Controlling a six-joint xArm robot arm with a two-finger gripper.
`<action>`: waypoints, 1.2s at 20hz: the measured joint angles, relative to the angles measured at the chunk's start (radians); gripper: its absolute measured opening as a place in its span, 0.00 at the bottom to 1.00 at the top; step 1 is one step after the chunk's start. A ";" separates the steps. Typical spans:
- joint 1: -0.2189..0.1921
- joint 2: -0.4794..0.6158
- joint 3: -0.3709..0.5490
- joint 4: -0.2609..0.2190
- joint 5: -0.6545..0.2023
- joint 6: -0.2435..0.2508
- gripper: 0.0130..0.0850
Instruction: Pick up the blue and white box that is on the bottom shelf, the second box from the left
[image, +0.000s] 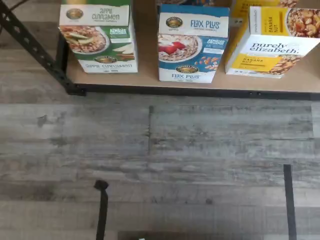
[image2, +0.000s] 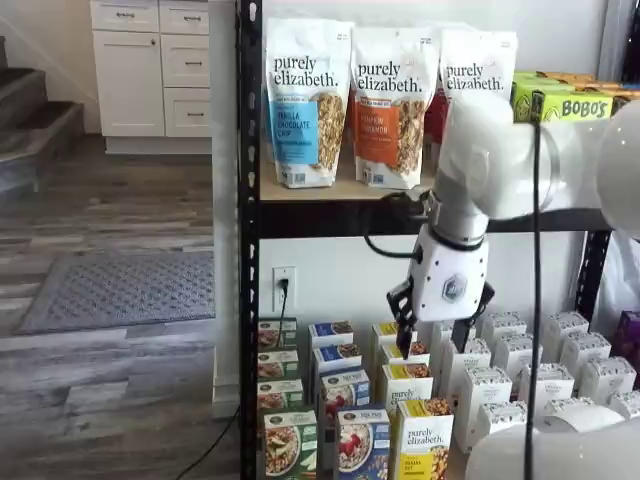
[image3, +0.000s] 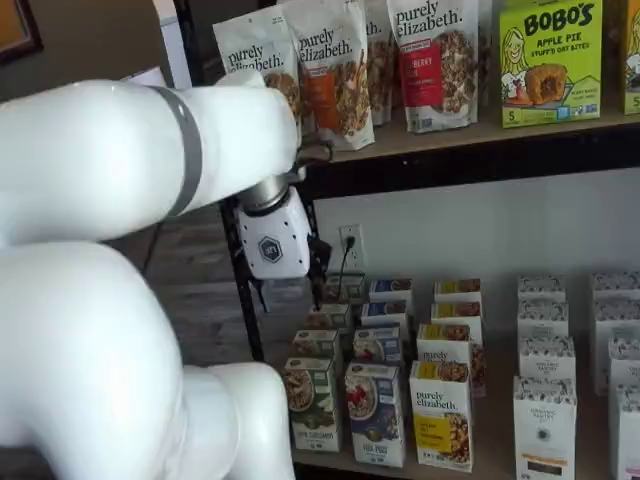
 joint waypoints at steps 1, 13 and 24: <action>-0.001 0.017 0.013 0.000 -0.030 0.000 1.00; -0.037 0.282 0.084 -0.005 -0.357 -0.029 1.00; -0.040 0.574 0.057 -0.017 -0.620 -0.022 1.00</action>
